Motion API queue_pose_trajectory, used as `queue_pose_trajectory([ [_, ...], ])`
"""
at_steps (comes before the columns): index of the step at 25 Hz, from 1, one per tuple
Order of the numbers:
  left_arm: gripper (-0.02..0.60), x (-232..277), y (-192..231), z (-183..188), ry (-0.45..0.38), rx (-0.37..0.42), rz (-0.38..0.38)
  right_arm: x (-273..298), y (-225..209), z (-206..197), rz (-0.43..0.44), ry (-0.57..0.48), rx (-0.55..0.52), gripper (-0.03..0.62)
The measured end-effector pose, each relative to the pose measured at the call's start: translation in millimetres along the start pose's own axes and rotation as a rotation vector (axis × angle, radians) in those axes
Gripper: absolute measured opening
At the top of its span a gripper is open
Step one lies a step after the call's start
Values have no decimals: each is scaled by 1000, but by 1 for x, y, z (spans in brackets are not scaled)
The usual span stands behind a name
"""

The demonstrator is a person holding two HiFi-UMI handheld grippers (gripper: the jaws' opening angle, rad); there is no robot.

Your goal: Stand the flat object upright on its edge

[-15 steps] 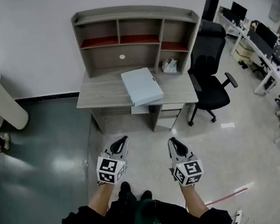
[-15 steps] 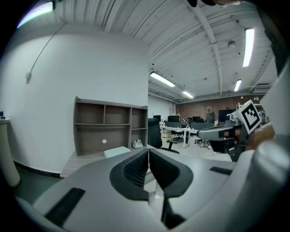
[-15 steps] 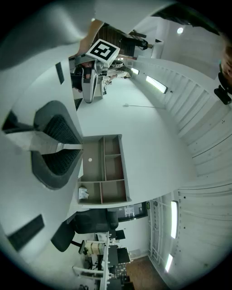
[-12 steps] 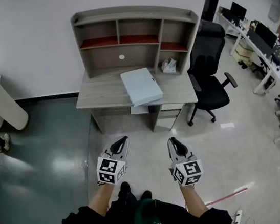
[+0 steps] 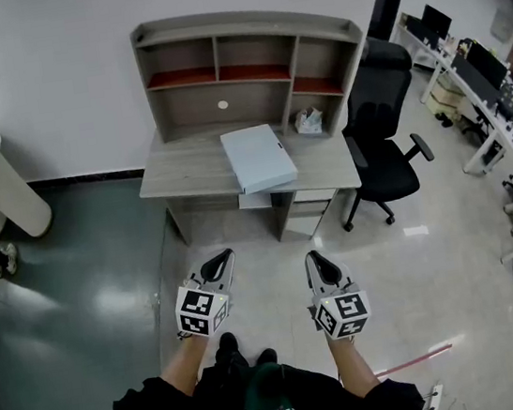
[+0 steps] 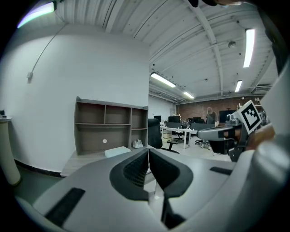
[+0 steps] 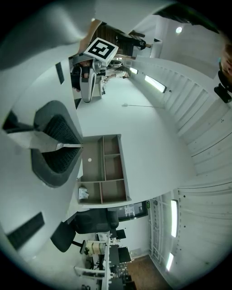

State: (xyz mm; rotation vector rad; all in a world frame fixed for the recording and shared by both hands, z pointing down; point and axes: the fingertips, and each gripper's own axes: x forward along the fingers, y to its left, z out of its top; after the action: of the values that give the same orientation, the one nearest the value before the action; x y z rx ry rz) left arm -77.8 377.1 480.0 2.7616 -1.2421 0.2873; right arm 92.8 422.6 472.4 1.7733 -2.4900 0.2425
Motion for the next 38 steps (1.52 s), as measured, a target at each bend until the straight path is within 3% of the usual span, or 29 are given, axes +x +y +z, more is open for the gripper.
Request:
queue_pose_trajectory([
  [17, 15, 1, -18, -1, 28, -19, 13, -16, -10, -7, 19, 9, 37, 39],
  [26, 15, 27, -32, -2, 40, -12, -17, -16, -33, -10, 1, 6, 62, 38],
  [38, 15, 84, -7, 2, 35, -24, -30, 30, -64, -9, -1, 21, 58, 39],
])
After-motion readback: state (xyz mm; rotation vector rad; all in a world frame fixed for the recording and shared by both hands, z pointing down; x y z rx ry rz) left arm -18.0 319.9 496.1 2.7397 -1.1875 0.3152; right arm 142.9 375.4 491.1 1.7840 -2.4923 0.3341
